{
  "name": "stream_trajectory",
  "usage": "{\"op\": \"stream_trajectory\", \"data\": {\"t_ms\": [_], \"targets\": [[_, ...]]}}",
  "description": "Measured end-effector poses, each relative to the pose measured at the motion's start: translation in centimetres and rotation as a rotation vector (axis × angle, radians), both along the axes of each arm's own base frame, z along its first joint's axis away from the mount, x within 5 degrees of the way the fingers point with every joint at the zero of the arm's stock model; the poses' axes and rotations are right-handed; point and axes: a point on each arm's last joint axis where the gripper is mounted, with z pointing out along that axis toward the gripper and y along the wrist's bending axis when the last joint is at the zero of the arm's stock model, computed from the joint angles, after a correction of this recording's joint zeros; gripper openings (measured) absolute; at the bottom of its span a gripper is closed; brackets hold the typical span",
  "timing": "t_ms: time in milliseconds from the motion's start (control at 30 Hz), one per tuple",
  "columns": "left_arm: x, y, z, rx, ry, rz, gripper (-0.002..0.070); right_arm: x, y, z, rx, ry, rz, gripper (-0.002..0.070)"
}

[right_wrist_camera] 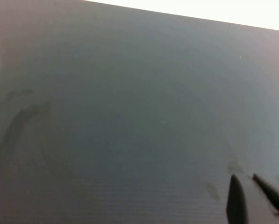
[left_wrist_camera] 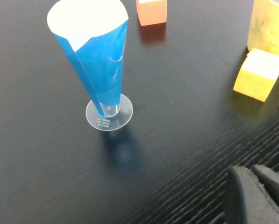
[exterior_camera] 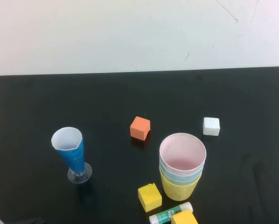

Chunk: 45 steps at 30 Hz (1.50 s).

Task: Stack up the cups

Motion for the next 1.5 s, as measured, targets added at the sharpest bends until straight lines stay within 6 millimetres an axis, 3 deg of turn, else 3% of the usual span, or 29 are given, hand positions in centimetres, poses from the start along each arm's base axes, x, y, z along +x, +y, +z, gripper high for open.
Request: {"op": "stream_trajectory", "data": {"t_ms": [467, 833, 1133, 1500], "targets": [[-0.4, 0.7, -0.8, -0.004, -0.031, 0.029, -0.0001, 0.0, 0.0, 0.0, -0.001, 0.0, 0.0, 0.0011], [-1.9, 3.2, -3.3, -0.179, -0.093, 0.333, -0.0001, 0.0, 0.0, 0.0, -0.001, 0.0, 0.0, 0.0011], [-1.6, 4.3, -7.2, -0.201, -0.186, 0.551, 0.0, 0.0, 0.0, 0.0, -0.001, 0.0, 0.0, 0.0011], [-1.6, 4.6, -7.3, -0.24, -0.192, 0.626, -0.0001, 0.0, 0.0, 0.0, -0.001, 0.0, 0.0, 0.0011]]}}
